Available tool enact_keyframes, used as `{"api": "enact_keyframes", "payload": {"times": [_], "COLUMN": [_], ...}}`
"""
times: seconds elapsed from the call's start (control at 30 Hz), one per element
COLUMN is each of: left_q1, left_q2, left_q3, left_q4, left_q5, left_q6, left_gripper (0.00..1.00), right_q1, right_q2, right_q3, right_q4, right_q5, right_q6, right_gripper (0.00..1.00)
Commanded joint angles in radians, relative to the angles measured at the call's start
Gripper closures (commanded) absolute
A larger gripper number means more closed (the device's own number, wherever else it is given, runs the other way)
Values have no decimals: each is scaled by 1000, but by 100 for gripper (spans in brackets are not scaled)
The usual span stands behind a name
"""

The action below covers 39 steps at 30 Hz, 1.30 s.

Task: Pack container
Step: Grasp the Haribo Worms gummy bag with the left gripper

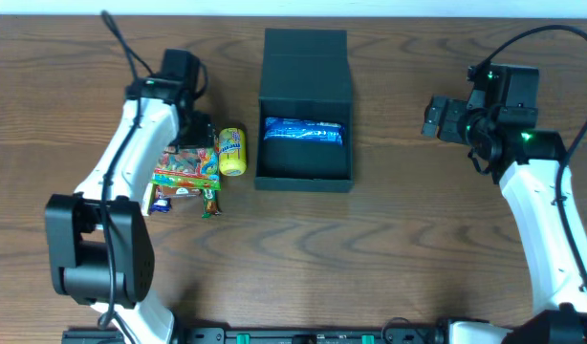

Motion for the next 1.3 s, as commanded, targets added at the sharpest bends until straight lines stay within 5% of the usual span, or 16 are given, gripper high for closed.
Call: {"api": "enact_keyframes", "payload": {"times": [0.0,0.63,0.73,1.27], "left_q1": [47,70,70,46], "left_q2": [8,122,125,176], "left_q3": [6,5,5,5], "left_q4": [6,21,27,60], "left_q5": [154,194,194,290], "left_q6": [29,78,78,116], "left_gripper": [5,4,16,27], "right_q1": [-8,-8,-8,-8], "right_q2": [-11,-11,-11,-11], "right_q3": [2,2,2,2], "right_q4": [-1,-1,-1,0], "right_q5": [3,3,3,3], "right_q6": [0,0,0,0], "right_gripper": [1,1,1,1]}}
